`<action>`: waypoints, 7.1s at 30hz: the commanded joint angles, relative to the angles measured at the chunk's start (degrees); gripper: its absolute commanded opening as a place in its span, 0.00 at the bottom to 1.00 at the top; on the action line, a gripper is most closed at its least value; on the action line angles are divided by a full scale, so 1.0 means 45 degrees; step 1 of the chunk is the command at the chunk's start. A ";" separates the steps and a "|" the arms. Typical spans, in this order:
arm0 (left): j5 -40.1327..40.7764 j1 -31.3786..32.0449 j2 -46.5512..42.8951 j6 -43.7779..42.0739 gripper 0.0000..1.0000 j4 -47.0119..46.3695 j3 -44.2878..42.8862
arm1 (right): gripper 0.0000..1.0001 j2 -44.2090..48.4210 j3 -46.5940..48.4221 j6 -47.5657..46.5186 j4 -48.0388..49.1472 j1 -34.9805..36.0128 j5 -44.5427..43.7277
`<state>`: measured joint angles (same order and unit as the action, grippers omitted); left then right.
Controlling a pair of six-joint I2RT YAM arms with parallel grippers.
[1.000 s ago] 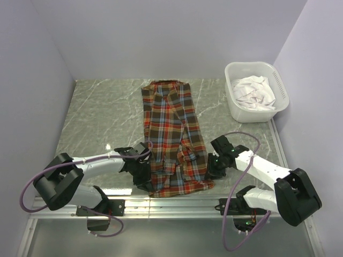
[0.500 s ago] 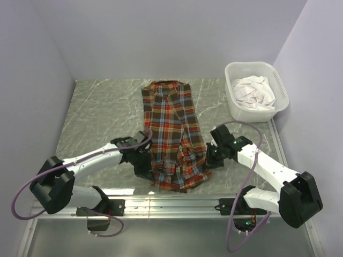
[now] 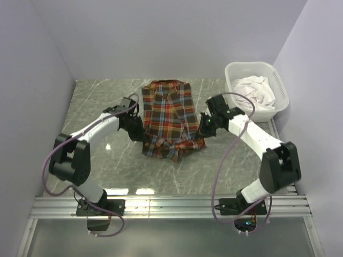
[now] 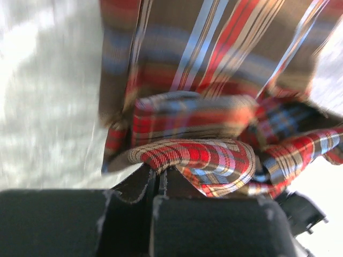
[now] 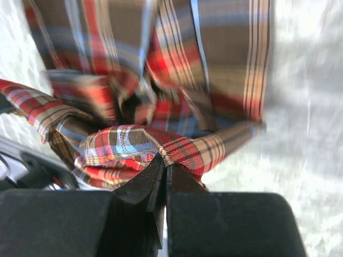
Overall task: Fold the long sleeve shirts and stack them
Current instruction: Fold the shirt
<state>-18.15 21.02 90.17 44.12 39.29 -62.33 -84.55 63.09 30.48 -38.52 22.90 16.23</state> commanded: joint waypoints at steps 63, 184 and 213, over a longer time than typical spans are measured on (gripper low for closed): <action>0.5536 0.0347 -0.0781 0.0938 0.72 -0.4726 -0.0527 | 0.64 -0.4336 0.5728 -0.2612 0.4284 -0.0616 -0.1672; 0.3370 0.1209 0.1000 0.2051 0.46 -0.4941 0.3572 | 0.66 -0.3714 -0.4682 0.3930 1.3248 -0.0440 0.2508; 0.2628 0.1405 -0.1581 0.2578 0.39 -0.5860 0.5451 | 0.62 -0.4628 -0.4994 0.5297 1.5495 0.1885 0.4480</action>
<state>-6.85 28.14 83.31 54.52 14.06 -39.16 -105.06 42.94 53.45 29.06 32.42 36.12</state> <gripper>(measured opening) 0.396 0.620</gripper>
